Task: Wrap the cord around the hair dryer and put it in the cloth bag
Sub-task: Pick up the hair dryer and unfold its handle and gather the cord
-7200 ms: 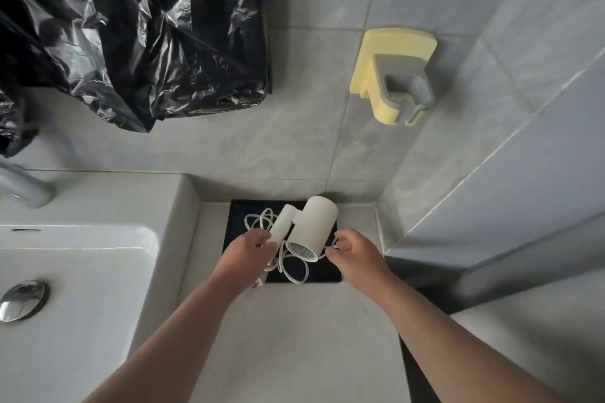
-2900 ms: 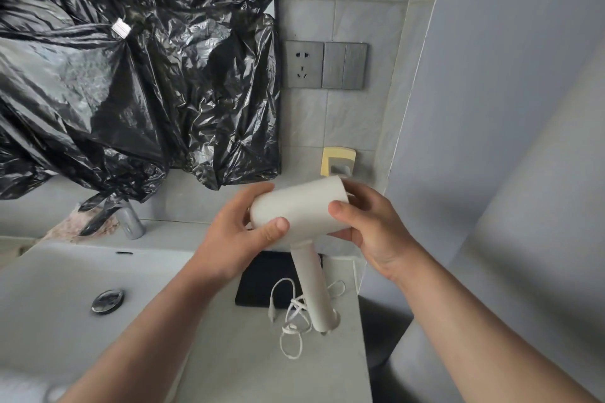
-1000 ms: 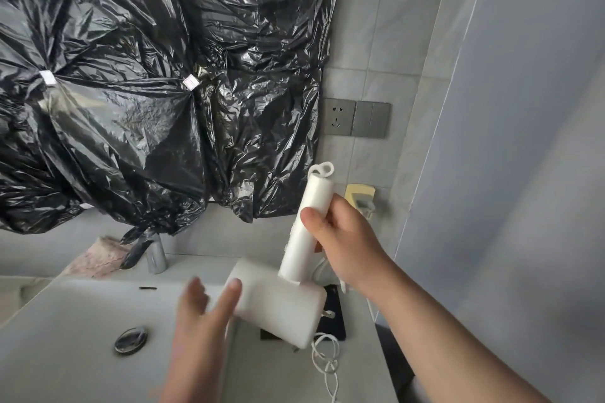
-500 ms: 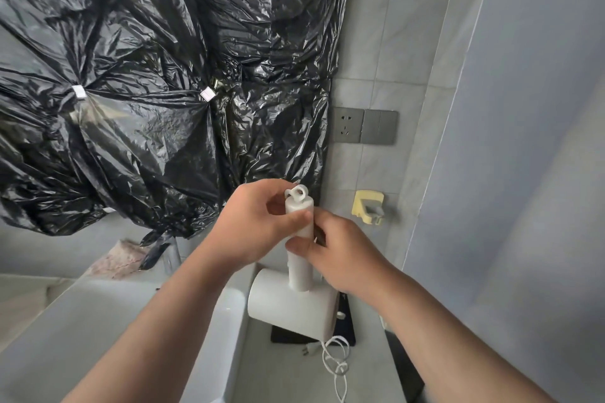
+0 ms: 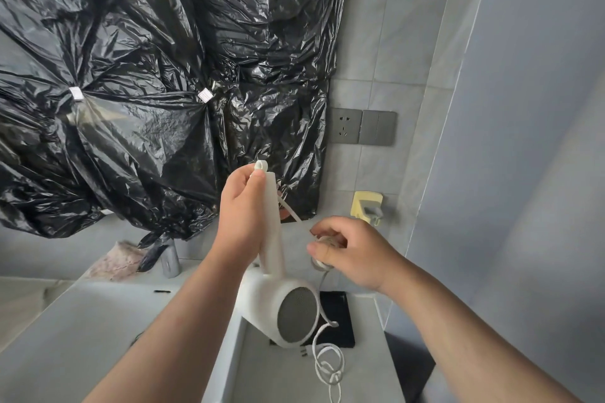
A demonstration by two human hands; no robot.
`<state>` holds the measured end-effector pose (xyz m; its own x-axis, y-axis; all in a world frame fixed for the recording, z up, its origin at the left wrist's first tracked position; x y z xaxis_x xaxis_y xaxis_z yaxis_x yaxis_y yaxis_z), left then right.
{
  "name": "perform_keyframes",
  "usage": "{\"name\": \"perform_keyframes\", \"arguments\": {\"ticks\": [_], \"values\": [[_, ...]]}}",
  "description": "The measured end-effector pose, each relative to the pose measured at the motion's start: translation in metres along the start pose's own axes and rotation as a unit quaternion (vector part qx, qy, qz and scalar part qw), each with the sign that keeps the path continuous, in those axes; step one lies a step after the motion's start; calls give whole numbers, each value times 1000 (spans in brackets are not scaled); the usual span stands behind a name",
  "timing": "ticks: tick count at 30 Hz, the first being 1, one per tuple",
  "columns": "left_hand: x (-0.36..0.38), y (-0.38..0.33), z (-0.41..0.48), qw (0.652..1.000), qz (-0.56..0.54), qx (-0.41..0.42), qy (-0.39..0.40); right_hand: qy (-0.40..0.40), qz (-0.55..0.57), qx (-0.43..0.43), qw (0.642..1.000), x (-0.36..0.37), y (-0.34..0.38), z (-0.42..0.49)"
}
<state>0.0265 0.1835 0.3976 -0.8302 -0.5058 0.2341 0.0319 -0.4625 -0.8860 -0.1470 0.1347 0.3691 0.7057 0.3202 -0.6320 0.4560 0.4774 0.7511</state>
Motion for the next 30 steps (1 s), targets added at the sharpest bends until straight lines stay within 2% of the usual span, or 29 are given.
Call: {"name": "perform_keyframes", "arguments": {"ticks": [2,7,12,17,20,25,30], "values": [[0,2,3,1000,20,2,-4,-9,-17,-13,1000,0,0,0],[-1,4,11,999,46,-4,-24,-16,24,-32,999,-9,-1,1],[-13,10,21,993,110,26,-42,-32,46,-44,997,-23,3,-5],[-20,11,21,994,88,9,-62,3,93,-19,996,-31,-4,-20],[-16,2,19,993,97,43,-54,-11,125,34,992,-32,-10,-22],[5,-14,7,983,132,125,0,22,45,83,995,-25,-7,-12],[13,-17,0,978,151,143,10,-20,-119,53,991,-22,-5,-10]]}}
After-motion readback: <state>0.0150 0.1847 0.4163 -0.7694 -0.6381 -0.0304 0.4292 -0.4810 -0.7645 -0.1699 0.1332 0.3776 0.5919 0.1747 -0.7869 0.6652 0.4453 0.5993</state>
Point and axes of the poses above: each hand's wrist, its own z-axis towards the middle knuckle, its own x-axis out of the palm, y = z × x, the point moved 4 cm from there along z, towards the middle knuckle, and after that the axes turned 6 degrees about x, right-handed, at the moved point
